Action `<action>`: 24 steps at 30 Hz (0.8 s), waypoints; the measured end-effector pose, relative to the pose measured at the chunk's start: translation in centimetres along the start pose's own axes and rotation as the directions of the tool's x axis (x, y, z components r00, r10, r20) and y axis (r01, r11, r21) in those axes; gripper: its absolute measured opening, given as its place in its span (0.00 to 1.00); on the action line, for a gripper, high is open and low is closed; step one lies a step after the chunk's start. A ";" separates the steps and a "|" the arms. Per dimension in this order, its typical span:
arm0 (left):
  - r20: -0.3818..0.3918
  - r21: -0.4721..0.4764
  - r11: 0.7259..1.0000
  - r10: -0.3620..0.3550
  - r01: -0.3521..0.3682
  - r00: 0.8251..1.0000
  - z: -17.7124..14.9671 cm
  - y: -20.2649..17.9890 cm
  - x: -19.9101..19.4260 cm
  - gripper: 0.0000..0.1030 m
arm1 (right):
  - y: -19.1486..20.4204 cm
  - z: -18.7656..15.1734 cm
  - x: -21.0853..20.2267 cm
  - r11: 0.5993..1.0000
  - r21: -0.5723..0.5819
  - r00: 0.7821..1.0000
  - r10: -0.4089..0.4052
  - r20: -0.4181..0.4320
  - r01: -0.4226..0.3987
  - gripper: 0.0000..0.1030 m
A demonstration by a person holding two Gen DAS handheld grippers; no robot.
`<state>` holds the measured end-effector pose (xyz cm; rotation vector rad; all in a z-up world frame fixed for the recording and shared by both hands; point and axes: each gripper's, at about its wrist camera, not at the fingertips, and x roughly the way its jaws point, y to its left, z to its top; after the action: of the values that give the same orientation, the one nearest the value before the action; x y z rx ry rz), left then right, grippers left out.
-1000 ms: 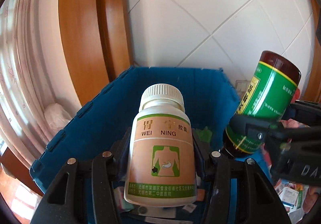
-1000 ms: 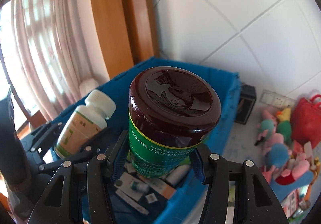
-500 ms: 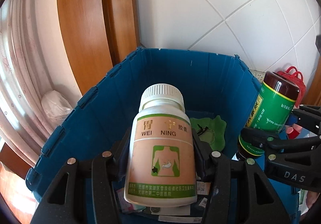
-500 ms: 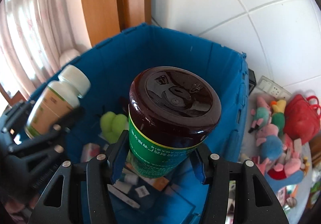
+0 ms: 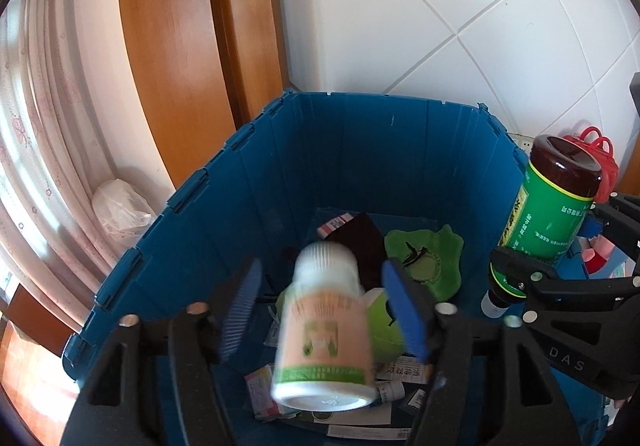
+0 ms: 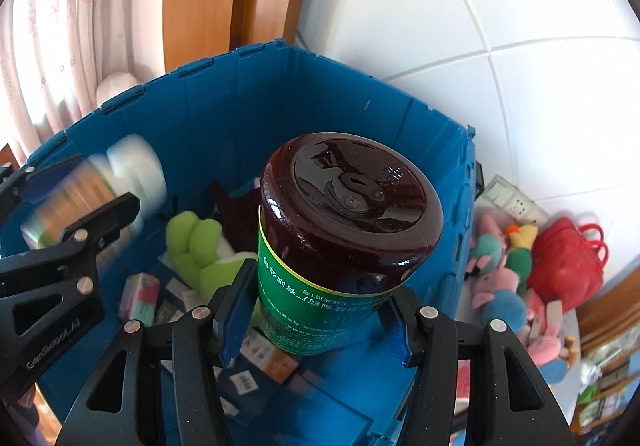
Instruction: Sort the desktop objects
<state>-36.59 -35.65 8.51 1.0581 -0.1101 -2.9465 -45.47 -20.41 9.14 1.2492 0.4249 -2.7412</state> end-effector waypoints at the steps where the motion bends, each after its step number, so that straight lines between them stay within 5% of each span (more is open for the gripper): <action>1: 0.010 -0.004 1.000 0.004 -0.004 1.000 0.0 0.1 -0.3 0.75 | 0.0 0.0 -0.1 1.000 0.002 1.000 -0.007 0.007 0.007 0.64; 2: 0.015 -0.005 1.000 0.008 -0.008 1.000 0.0 0.2 -0.4 0.76 | -0.1 0.0 -0.3 1.000 0.004 1.000 -0.013 0.016 0.013 0.75; 8: 0.021 -0.022 1.000 0.020 -0.019 1.000 -0.3 0.6 -0.9 0.76 | 0.1 -0.6 -1.6 0.999 -0.006 0.997 -0.047 0.057 0.047 0.95; 14: 0.053 -0.033 0.999 0.008 -0.007 0.999 -0.9 0.3 -2.4 0.77 | 0.4 -1.8 -3.6 0.996 -0.023 0.990 -0.088 0.108 0.091 1.00; 24: 0.201 -0.092 0.993 -0.050 0.070 0.978 -3.8 0.1 -8.3 0.77 | -1.1 -6.0 -8.2 0.995 0.096 0.984 -0.052 0.173 0.036 1.00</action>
<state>-27.78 -35.71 10.82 0.7676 0.0675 -3.0679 -35.93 -17.83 11.78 1.0160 0.3151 -2.9076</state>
